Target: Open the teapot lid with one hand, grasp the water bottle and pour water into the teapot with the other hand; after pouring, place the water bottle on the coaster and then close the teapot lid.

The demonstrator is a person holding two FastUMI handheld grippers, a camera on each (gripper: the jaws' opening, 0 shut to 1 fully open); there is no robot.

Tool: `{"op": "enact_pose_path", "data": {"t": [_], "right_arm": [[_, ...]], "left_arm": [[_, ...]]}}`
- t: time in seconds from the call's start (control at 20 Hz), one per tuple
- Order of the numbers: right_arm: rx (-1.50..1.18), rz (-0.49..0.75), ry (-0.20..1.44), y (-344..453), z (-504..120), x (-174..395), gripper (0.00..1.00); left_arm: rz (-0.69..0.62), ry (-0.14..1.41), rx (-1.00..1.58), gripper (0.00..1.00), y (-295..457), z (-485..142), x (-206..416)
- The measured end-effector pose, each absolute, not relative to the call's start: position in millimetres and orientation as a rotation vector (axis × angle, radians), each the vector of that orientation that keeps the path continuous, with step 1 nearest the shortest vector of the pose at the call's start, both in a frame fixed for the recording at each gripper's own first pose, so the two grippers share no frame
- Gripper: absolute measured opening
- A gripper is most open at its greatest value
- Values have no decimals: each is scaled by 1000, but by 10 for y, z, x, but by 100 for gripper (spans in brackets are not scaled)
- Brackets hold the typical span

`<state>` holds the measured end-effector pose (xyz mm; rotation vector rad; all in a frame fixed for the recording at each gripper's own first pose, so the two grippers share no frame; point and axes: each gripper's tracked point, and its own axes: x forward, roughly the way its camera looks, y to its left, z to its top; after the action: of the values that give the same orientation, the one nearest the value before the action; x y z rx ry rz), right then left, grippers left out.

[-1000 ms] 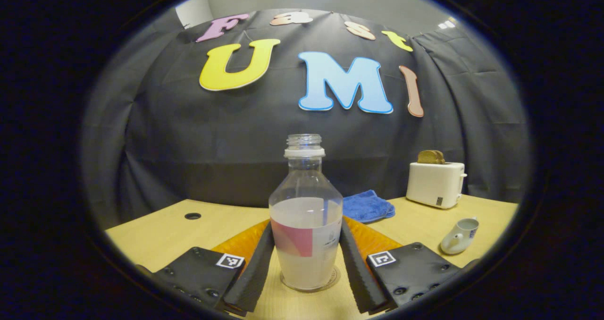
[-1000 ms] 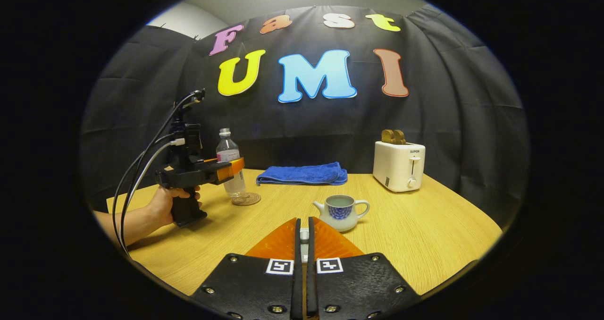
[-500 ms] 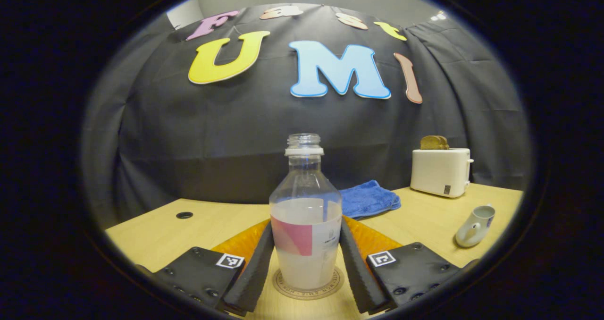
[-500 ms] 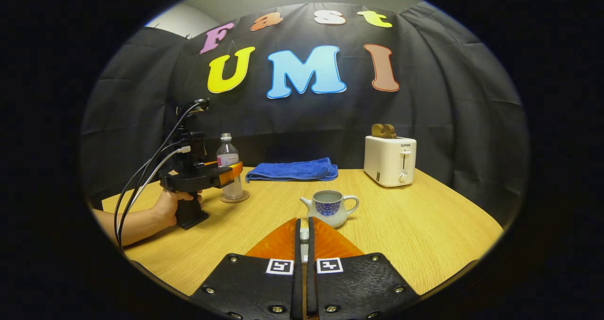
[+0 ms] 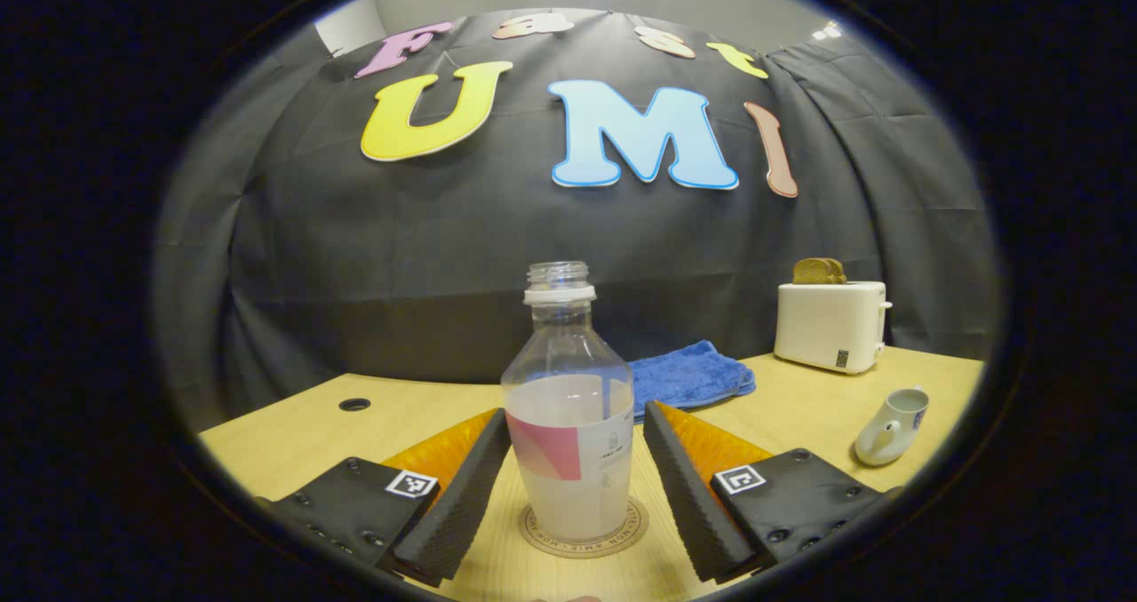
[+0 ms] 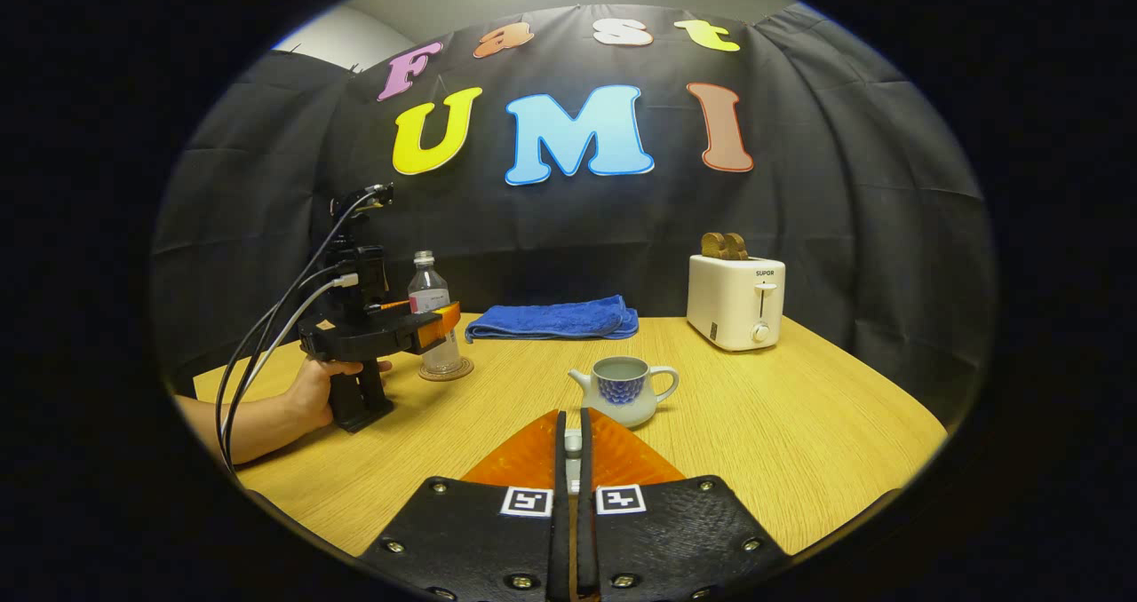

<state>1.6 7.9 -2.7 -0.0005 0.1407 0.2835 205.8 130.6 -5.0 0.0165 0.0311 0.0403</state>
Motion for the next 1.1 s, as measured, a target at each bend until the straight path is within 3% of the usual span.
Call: {"op": "enact_pose_path", "data": {"t": [0.55,1.1], "right_arm": [[10,266,78,34,137,92,4],[17,175,39,-31,204,1250,4]], "left_arm": [[32,43,12,100,1240,-61,1487],[-17,32,20,100,861,130,460]]}}
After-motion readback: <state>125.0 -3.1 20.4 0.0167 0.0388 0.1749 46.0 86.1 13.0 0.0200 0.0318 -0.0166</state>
